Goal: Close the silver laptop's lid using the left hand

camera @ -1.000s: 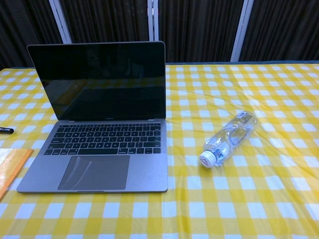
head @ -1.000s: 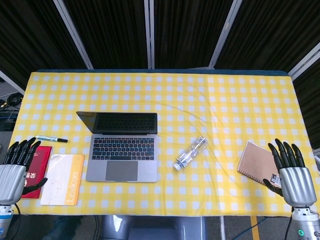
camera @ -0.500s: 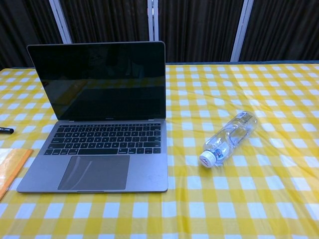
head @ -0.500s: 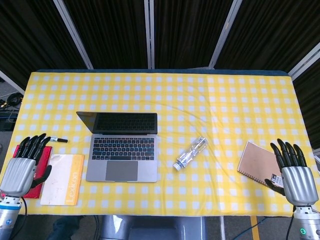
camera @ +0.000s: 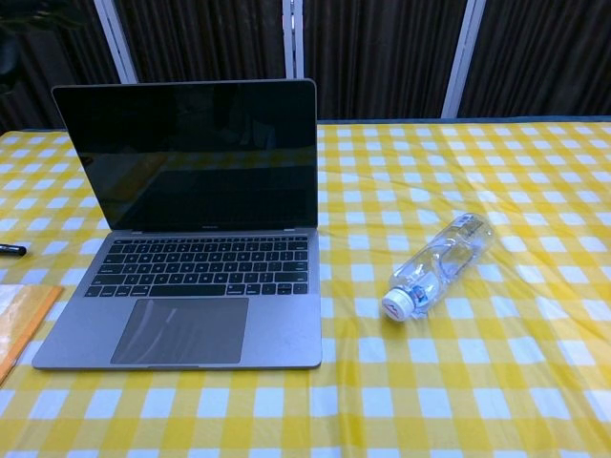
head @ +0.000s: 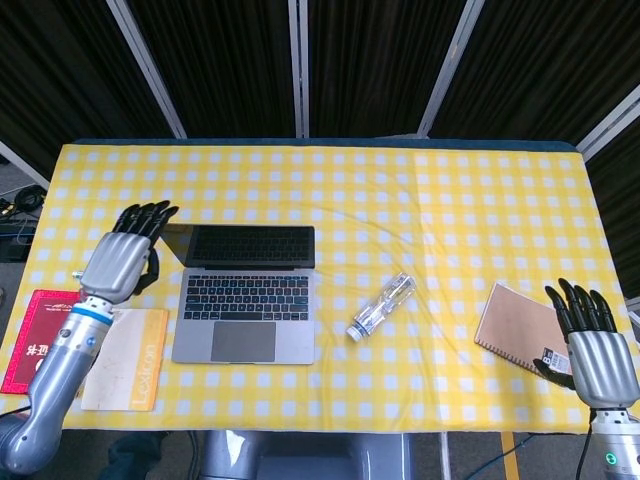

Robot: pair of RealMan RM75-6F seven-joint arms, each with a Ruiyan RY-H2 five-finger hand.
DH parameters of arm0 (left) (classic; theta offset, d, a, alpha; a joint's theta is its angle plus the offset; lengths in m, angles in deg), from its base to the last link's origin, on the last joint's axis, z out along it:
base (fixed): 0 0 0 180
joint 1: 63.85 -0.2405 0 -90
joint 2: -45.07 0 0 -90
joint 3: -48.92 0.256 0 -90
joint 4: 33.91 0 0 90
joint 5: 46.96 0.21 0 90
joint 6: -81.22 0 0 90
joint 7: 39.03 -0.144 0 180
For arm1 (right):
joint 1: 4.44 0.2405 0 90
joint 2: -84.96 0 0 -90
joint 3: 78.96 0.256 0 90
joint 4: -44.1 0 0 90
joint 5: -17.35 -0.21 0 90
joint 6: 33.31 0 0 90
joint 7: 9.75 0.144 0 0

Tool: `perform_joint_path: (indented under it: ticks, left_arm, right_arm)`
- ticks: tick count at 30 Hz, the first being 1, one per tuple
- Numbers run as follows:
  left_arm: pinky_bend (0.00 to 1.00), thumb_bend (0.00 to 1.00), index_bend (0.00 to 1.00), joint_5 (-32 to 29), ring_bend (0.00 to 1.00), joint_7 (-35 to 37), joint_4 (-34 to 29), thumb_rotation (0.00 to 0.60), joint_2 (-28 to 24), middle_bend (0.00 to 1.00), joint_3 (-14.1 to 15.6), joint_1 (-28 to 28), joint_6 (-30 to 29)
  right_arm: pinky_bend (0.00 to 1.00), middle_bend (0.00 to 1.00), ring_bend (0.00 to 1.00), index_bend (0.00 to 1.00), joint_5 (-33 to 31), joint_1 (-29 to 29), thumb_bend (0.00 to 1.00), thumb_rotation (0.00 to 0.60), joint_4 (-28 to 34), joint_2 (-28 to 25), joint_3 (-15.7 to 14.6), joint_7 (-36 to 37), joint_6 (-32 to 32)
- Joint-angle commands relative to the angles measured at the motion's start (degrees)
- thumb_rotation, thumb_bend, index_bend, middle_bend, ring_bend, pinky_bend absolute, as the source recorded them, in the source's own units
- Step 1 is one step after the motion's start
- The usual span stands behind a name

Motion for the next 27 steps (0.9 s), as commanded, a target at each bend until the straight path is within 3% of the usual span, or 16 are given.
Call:
perform_joint_path:
  ticks: [1, 6, 8, 11, 14, 27]
  left_arm:
    - [0.0, 1.0, 0.0, -4.42, 0.0, -2.24, 5.21, 0.6, 3.36, 0.0, -1.0, 5.62, 5.04]
    - [0.01, 1.0, 0.11, -6.36, 0.0, -1.74, 8.21, 0.6, 5.83, 0.01, -0.56, 8.12, 5.62]
    - [0.08, 1.0, 0.2, -6.56, 0.04, -2.1, 8.77, 0.6, 6.48, 0.07, -0.14, 8.87, 5.34]
    - [0.23, 1.0, 0.32, -6.39, 0.18, -2.13, 8.99, 0.6, 7.14, 0.22, 0.36, 9.37, 4.7]
    - [0.29, 1.0, 0.32, -6.57, 0.25, -1.96, 9.08, 0.6, 7.55, 0.29, 1.0, 9.74, 4.12]
    - [0.3, 1.0, 0.31, -2.93, 0.27, 3.58, 6.16, 0.6, 4.46, 0.31, 4.01, 8.16, 3.11]
  right_arm:
    - [0.0, 0.0, 0.0, 0.0, -0.15, 0.13, 0.0, 0.6, -0.13, 0.23, -0.13, -0.36, -0.41]
    - [0.0, 0.0, 0.0, 0.0, -0.45, 0.34, 0.0, 0.6, -0.26, 0.59, -0.14, -0.95, -0.9]
    - [0.0, 0.0, 0.0, 0.0, -0.7, 0.42, 0.0, 0.6, -0.29, 0.68, -0.08, -1.09, -1.08]
    - [0.0, 0.0, 0.0, 0.0, -1.1, 0.46, 0.0, 0.6, -0.26, 0.7, 0.02, -1.06, -1.27]
    - [0.0, 0.0, 0.0, 0.0, -1.45, 0.48, 0.0, 0.6, -0.19, 0.63, 0.15, -0.83, -1.33]
    - [0.0, 0.0, 0.0, 0.0, -1.1, 0.28, 0.0, 0.6, 0.02, 0.46, 0.06, -0.75, -0.78]
